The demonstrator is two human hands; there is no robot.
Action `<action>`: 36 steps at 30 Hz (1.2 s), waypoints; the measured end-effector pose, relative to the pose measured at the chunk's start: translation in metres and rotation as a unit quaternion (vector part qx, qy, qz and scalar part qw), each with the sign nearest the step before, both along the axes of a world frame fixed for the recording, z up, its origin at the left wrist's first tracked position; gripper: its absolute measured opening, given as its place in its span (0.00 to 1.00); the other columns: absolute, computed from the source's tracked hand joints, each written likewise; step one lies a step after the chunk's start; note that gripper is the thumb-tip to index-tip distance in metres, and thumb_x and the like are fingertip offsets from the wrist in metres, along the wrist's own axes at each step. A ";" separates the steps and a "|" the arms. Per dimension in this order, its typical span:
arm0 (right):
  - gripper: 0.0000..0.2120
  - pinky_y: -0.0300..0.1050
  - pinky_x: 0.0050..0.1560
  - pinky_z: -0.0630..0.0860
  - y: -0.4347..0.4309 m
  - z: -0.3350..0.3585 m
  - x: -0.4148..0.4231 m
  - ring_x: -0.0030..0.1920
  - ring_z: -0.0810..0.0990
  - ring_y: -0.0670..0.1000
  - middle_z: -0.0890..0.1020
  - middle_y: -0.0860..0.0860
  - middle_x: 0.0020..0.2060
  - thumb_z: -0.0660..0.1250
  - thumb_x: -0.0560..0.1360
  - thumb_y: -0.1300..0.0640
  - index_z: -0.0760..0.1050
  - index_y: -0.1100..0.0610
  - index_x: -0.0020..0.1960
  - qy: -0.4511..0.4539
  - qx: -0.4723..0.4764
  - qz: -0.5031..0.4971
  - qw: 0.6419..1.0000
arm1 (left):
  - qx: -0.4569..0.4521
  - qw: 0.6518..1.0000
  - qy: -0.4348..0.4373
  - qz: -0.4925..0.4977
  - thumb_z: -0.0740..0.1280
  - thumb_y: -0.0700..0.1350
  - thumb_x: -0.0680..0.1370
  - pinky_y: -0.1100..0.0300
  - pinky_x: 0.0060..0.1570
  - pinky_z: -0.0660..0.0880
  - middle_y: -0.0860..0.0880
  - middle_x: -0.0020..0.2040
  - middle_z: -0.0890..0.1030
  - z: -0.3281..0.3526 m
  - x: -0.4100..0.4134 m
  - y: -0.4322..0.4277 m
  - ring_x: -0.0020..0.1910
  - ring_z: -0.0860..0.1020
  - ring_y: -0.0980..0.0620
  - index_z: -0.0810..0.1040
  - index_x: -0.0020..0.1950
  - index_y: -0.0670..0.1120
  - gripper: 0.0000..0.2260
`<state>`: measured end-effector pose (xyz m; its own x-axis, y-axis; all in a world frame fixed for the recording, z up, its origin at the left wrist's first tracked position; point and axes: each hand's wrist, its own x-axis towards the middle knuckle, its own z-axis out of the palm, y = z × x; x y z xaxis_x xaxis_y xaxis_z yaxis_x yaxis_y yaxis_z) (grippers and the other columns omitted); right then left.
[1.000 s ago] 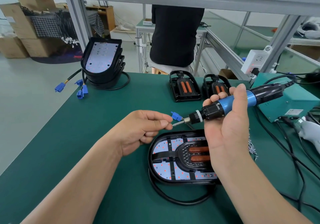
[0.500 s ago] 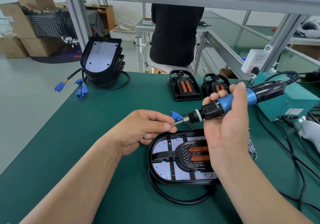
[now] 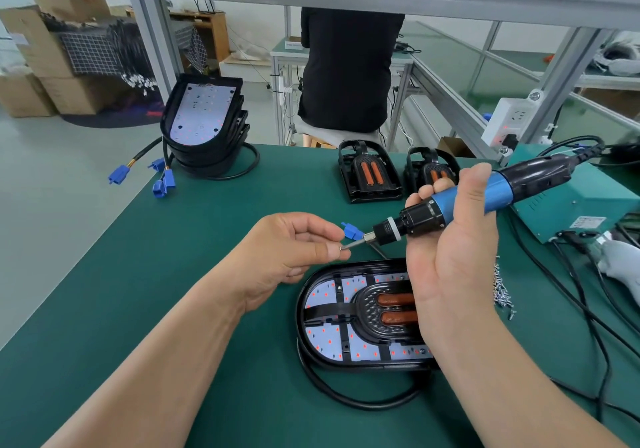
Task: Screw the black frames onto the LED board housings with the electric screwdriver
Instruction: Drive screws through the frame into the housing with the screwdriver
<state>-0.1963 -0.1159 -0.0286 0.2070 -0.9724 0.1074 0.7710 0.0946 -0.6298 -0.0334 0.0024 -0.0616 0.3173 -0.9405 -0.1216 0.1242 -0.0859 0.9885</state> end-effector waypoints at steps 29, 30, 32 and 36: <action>0.06 0.48 0.46 0.81 -0.012 0.004 -0.005 0.38 0.78 0.51 0.78 0.52 0.40 0.71 0.81 0.59 0.75 0.58 0.55 -0.033 0.073 0.058 0.995 | 0.096 0.971 -0.212 -0.055 0.77 0.51 0.77 0.71 0.28 0.66 0.57 0.33 0.81 0.005 0.011 0.011 0.28 0.71 0.61 0.89 0.50 0.49 0.07; 0.06 0.47 0.44 0.80 -0.012 0.005 -0.005 0.38 0.77 0.51 0.77 0.52 0.39 0.71 0.81 0.60 0.74 0.58 0.55 -0.030 0.064 0.069 0.995 | 0.102 0.965 -0.228 -0.074 0.77 0.50 0.77 0.71 0.31 0.68 0.57 0.36 0.83 0.005 0.011 0.011 0.31 0.75 0.62 0.89 0.49 0.49 0.06; 0.07 0.45 0.41 0.78 -0.010 0.005 -0.006 0.37 0.76 0.50 0.76 0.51 0.39 0.69 0.82 0.60 0.72 0.58 0.57 -0.018 0.038 0.095 0.995 | 0.113 0.953 -0.263 -0.098 0.77 0.53 0.75 0.62 0.40 0.70 0.54 0.38 0.83 0.005 0.011 0.012 0.36 0.75 0.58 0.89 0.49 0.49 0.09; 0.06 0.43 0.37 0.75 -0.004 0.007 -0.007 0.36 0.74 0.50 0.74 0.50 0.38 0.64 0.82 0.60 0.72 0.57 0.59 0.004 -0.012 0.148 0.989 | 0.110 0.946 -0.291 -0.092 0.76 0.52 0.75 0.53 0.42 0.64 0.50 0.34 0.77 0.002 0.011 0.012 0.36 0.69 0.52 0.88 0.47 0.49 0.07</action>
<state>-0.2034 -0.1197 -0.0214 0.4829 -0.8666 0.1259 0.7064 0.3005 -0.6409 -0.0226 0.0143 -0.0592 0.2233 -0.9587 -0.1759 -0.4726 -0.2643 0.8407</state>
